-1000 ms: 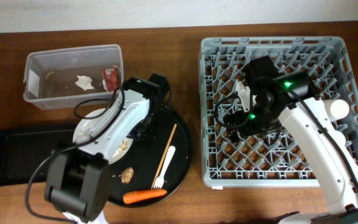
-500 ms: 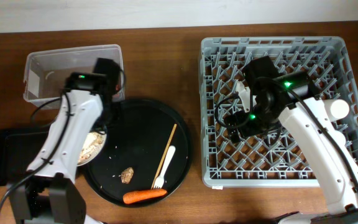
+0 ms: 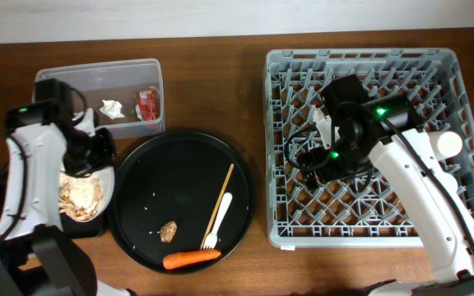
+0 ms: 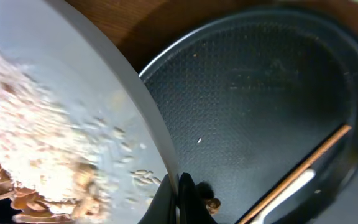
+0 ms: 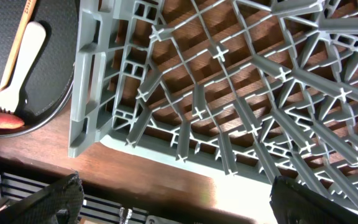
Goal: Sort waste into correct bins and load items into the dishwasher rack
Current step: 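Lift the plate and tip its food scraps onto the black tray, then set the emptied white plate back on the black platter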
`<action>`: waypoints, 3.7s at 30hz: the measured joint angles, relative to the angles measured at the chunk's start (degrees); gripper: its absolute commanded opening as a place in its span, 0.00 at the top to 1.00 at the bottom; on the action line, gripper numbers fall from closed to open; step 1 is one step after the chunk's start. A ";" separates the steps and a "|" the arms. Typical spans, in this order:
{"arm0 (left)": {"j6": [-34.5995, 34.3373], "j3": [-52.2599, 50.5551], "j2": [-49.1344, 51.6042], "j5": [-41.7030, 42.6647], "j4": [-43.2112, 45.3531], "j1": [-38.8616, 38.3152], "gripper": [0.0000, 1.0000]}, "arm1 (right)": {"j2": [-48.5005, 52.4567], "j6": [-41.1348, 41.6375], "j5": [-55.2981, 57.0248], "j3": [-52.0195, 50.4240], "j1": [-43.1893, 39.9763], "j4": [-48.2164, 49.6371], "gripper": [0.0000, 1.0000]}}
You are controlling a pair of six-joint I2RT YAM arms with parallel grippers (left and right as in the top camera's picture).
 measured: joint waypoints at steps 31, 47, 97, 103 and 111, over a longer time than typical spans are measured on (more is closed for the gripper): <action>14.05 0.00 0.00 44.41 -1.46 29.49 1.00 | 0.00 0.44 0.83 0.00 0.00 -1.18 0.01; 17.62 0.02 -0.02 50.29 -2.58 30.53 1.00 | 0.00 0.44 1.07 0.00 0.00 -1.44 0.01; -1.77 0.04 9.14 2.82 4.31 -39.39 0.70 | 0.00 0.70 2.08 -0.02 0.00 -1.95 0.01; -1.86 0.07 9.01 2.21 3.85 -39.10 0.69 | 0.00 0.68 2.08 -0.02 0.00 -1.92 0.01; -2.29 3.30 -4.83 -4.20 -1.81 -26.91 0.52 | 0.09 -0.04 -0.70 6.73 0.48 -1.14 0.01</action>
